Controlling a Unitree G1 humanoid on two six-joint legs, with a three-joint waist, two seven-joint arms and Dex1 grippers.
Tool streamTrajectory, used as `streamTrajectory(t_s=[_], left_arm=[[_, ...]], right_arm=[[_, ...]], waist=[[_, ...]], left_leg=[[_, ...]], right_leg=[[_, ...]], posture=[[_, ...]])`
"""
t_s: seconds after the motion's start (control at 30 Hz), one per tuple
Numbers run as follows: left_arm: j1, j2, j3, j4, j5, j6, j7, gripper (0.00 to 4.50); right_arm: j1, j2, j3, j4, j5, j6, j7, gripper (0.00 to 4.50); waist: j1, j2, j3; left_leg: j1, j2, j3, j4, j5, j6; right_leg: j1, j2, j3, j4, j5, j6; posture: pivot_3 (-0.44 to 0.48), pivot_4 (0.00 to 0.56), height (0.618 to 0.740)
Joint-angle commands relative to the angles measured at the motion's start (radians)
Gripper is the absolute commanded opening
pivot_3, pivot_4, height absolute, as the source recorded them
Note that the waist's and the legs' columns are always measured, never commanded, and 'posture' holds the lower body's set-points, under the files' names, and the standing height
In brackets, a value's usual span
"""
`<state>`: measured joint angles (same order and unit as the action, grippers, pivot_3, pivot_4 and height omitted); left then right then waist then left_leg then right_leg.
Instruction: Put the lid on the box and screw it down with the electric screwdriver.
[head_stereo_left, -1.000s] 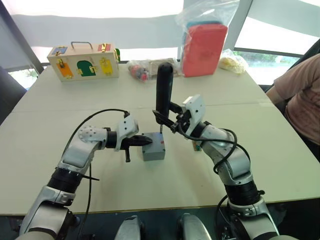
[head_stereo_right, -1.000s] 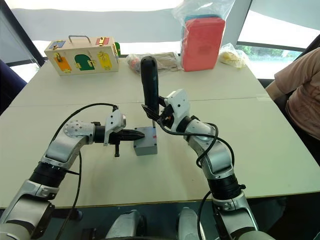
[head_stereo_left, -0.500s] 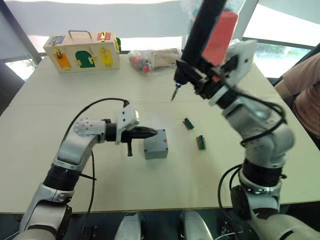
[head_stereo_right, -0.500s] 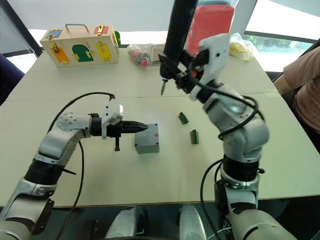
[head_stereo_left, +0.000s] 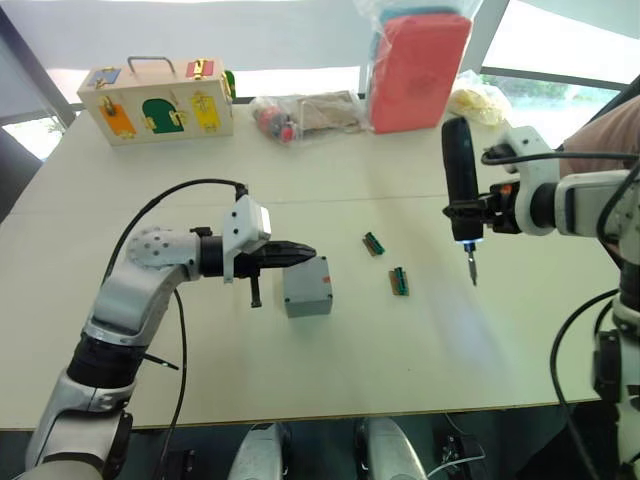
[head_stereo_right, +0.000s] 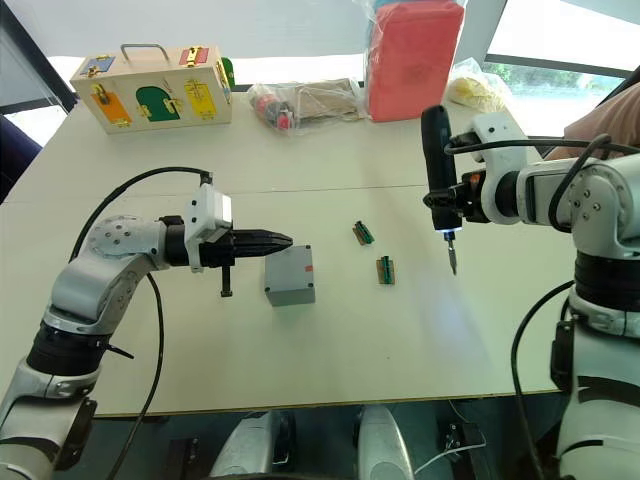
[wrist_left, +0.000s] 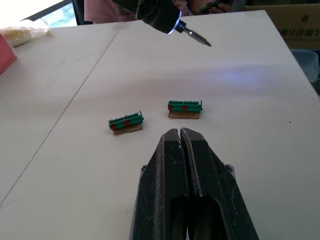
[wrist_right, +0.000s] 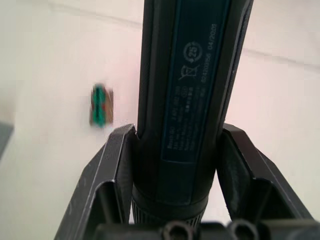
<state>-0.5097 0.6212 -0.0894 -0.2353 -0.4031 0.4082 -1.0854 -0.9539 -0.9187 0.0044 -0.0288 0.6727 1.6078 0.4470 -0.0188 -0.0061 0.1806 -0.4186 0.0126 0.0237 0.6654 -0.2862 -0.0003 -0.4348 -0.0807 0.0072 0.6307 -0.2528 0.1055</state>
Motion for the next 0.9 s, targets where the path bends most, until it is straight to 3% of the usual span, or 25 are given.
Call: streamTrajectory(t_s=[0.03,0.2,0.47,0.53,0.7,0.8,0.9], left_arm=[[0.006,0.014,0.04,-0.056,-0.02,0.002,0.025,0.0],[0.036,0.029,0.068,-0.117,-0.045,0.03,0.057,0.0],[0.076,0.065,0.113,-0.187,-0.082,0.072,0.088,0.0],[0.085,0.075,0.12,-0.205,-0.087,0.084,0.103,0.0],[0.103,0.097,0.155,-0.227,-0.102,0.105,0.129,0.0],[0.116,0.127,0.18,-0.241,-0.113,0.146,0.151,0.0],[0.155,0.191,0.236,-0.246,-0.126,0.193,0.15,0.0]], right_arm=[[-0.071,-0.041,0.1,0.072,-0.029,0.005,0.061,1.86],[-0.077,-0.024,0.27,0.234,-0.094,-0.046,0.139,1.86],[-0.106,0.038,0.376,0.411,-0.203,-0.154,0.211,1.86],[-0.106,0.048,0.385,0.43,-0.223,-0.176,0.23,2.84],[-0.116,0.071,0.372,0.44,-0.253,-0.192,0.269,4.43],[-0.122,0.038,0.356,0.404,-0.264,-0.243,0.322,4.47],[-0.117,-0.057,0.325,0.259,-0.243,-0.322,0.434,4.47]], waist=[[0.001,0.0,0.001],[0.004,0.0,0.001],[0.003,0.001,0.002],[0.004,0.001,0.002],[0.004,0.001,0.002],[0.005,0.001,0.002],[0.006,0.002,0.004]], left_leg=[[0.0,0.0,0.0,0.0,0.0,0.0],[0.0,0.0,0.0,0.002,0.0,0.0],[-0.002,-0.001,0.001,0.002,0.0,0.0],[-0.001,-0.001,0.001,0.002,0.0,-0.001],[-0.001,-0.001,0.001,0.003,0.001,-0.002],[-0.001,-0.001,0.001,0.004,0.001,-0.002],[-0.001,-0.001,0.001,0.004,0.001,-0.002]], right_leg=[[0.0,0.0,0.0,0.0,0.0,0.0],[0.0,0.0,0.001,0.0,0.0,0.0],[-0.001,-0.001,0.002,0.0,0.001,0.001],[-0.001,-0.001,0.002,0.0,0.001,0.002],[0.0,0.0,0.002,0.001,0.002,0.002],[0.0,0.0,0.002,0.001,0.003,0.002],[0.0,0.0,0.002,0.001,0.004,0.003]], posture=[[0.0,0.15,0.73],[0.0,0.15,0.73],[0.0,0.15,0.73],[0.0,0.15,0.73],[0.0,0.15,0.73],[0.0,0.15,0.73],[0.0,0.15,0.73]])
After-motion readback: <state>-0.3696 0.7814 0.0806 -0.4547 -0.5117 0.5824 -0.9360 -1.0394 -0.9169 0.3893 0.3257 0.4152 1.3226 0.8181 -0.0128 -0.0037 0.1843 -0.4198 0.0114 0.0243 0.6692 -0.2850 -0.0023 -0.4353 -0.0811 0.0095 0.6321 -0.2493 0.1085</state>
